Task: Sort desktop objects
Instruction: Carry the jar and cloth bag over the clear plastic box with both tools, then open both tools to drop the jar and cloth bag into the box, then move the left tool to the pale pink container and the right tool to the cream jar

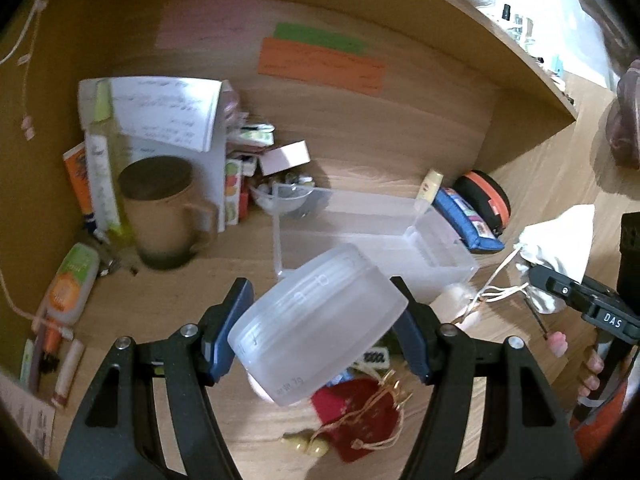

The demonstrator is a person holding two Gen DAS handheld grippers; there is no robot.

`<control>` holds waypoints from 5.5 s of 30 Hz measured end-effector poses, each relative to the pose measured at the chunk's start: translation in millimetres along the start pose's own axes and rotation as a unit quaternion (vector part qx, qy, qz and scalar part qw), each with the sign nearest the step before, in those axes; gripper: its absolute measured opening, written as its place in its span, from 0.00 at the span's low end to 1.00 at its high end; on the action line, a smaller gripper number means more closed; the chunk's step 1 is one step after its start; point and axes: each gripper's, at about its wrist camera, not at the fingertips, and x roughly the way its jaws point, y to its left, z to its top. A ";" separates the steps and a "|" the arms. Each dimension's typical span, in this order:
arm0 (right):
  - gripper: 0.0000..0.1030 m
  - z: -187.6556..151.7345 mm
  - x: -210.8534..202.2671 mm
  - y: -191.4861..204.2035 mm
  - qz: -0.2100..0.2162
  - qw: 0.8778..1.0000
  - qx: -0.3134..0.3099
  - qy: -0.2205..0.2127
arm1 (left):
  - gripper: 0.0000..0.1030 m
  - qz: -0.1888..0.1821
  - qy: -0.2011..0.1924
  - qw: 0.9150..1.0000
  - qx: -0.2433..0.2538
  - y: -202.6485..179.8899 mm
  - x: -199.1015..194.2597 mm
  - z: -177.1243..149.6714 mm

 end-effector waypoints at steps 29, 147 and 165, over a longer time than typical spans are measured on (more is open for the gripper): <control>0.40 66.1 102.2 -11.2 -0.005 0.997 -0.058 0.044 | 0.66 -0.020 0.063 0.996 0.056 -20.3 111.9 62.4; 0.84 -3.6 51.5 0.6 -0.083 0.991 -0.037 0.094 | 0.97 0.076 0.102 0.991 0.044 37.1 61.9 -25.9; 0.84 -45.3 88.8 -10.0 -0.061 0.987 0.024 0.147 | 0.97 0.049 0.174 0.983 0.017 37.6 102.0 -58.8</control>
